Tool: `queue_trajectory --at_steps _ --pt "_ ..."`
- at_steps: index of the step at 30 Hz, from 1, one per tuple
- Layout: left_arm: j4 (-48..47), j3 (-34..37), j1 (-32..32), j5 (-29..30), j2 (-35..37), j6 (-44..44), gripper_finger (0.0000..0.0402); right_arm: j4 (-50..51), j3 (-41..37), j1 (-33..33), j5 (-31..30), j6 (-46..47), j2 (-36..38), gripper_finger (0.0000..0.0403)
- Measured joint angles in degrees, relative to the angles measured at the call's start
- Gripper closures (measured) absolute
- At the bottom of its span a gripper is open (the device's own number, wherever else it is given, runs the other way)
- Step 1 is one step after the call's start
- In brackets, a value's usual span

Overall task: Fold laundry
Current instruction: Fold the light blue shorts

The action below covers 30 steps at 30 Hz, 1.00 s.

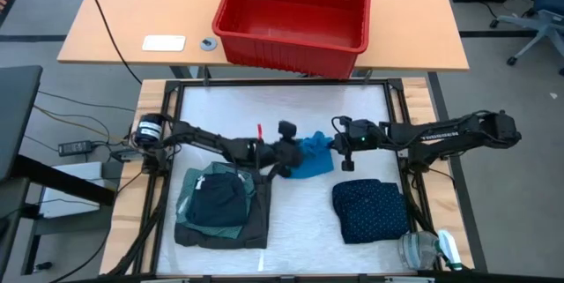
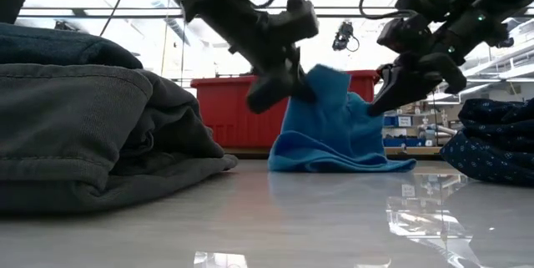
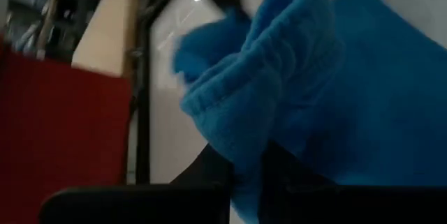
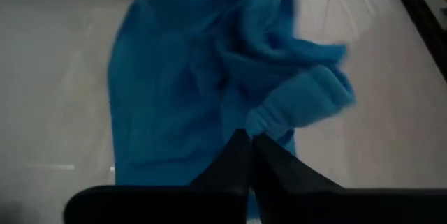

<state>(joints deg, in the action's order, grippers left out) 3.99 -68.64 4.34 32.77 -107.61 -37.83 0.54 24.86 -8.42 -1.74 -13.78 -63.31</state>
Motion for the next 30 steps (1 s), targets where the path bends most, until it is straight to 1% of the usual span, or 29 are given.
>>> queue_trajectory --at_steps 5,9,12,14,16,18,20,22,24,26,27,30 --pt "0.03 0.02 2.80 0.20 -4.08 -7.90 0.0364 0.29 0.00 1.27 0.47 1.45 0.03 0.0331" --pt "1.01 0.02 3.27 3.65 -5.39 -12.36 0.0364 0.13 -0.01 2.11 1.08 5.21 1.84 0.0282" --pt "0.56 0.02 2.41 3.79 -5.60 -13.87 0.0363 -0.23 -0.02 2.05 -1.10 9.91 3.71 0.0254" --pt "0.50 0.03 1.75 3.78 -5.61 -13.79 0.0363 -0.77 -0.02 1.35 -4.48 15.29 4.43 0.0245" --pt "0.59 0.02 1.19 3.78 -5.60 -12.84 0.0363 -1.17 0.00 -0.43 -5.74 22.21 4.21 0.0244" --pt "0.53 0.02 0.85 3.78 -5.61 -11.21 0.0363 -1.81 0.00 -2.60 -3.63 26.62 2.38 0.0248" --pt "0.55 0.02 0.80 3.80 -5.60 -9.64 0.0359 -3.70 0.00 -4.00 -0.95 27.43 -0.76 0.0258" --pt "0.50 0.02 1.02 3.91 -5.60 -7.78 0.0348 -7.46 0.00 -4.92 0.42 27.30 -4.48 0.0271" --pt "0.35 0.02 1.53 6.02 -5.42 -4.38 0.0333 -11.32 0.02 -5.68 1.44 28.31 -8.57 0.0287" --pt "-1.61 0.04 1.99 8.18 -4.22 1.08 0.0315 -13.56 0.02 -6.05 2.81 31.94 -12.49 0.0305" --pt "-3.20 0.04 2.11 8.35 -3.18 4.87 0.0305 -14.03 0.02 -6.08 3.64 34.19 -14.41 0.0314" --pt "-12.06 -0.02 2.28 6.86 0.90 19.40 0.0277 -14.27 0.02 -5.14 7.83 40.39 -19.36 0.0345"
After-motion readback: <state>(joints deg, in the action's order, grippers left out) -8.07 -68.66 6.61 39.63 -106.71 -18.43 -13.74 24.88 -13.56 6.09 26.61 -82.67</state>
